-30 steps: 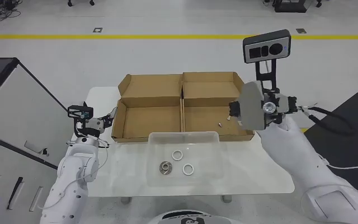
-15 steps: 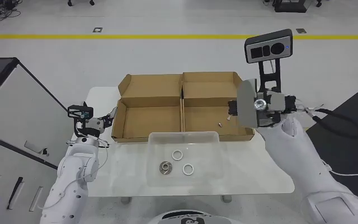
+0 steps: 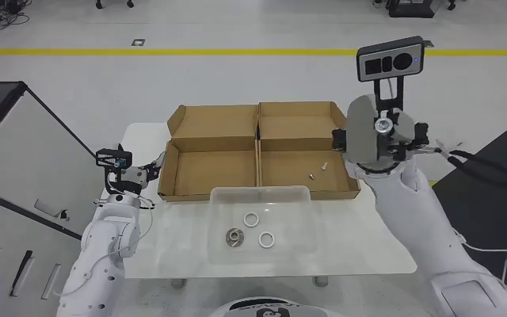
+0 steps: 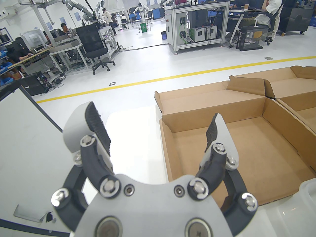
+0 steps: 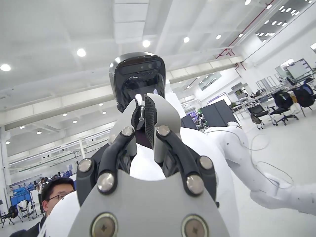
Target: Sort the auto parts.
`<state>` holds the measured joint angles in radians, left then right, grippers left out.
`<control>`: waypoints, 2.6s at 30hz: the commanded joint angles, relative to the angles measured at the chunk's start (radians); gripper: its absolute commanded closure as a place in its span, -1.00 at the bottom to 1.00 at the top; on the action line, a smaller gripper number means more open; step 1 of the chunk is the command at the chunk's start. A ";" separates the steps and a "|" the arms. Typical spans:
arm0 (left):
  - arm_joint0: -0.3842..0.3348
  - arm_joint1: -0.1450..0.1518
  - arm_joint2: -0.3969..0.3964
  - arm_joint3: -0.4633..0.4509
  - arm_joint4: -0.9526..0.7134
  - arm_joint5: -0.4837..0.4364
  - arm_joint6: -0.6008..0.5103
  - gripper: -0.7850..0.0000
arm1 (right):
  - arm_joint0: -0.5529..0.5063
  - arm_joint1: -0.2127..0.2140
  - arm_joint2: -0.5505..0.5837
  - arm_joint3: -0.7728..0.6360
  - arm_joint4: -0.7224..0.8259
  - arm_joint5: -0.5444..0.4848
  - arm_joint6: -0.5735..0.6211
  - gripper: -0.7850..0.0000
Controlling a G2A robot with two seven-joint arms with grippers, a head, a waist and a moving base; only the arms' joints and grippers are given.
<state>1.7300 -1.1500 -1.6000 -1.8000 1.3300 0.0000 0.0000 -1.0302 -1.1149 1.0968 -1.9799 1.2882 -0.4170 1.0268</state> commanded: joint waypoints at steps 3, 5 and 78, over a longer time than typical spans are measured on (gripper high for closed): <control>0.000 0.000 0.000 0.000 0.000 0.000 0.000 -1.00 | 0.000 -0.002 0.013 0.000 -0.068 0.029 -0.017 1.00; 0.000 0.000 0.000 0.000 0.000 0.000 0.000 -1.00 | 0.000 -0.003 0.021 -0.001 -0.104 0.044 -0.023 1.00; 0.000 0.000 0.000 0.000 0.000 0.000 0.000 -1.00 | 0.004 0.149 0.619 -0.135 -1.254 0.615 0.509 1.00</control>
<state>1.7300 -1.1500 -1.6000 -1.8000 1.3300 0.0000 0.0000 -1.0577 -0.9730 1.7595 -2.1132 0.1209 0.2066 1.5322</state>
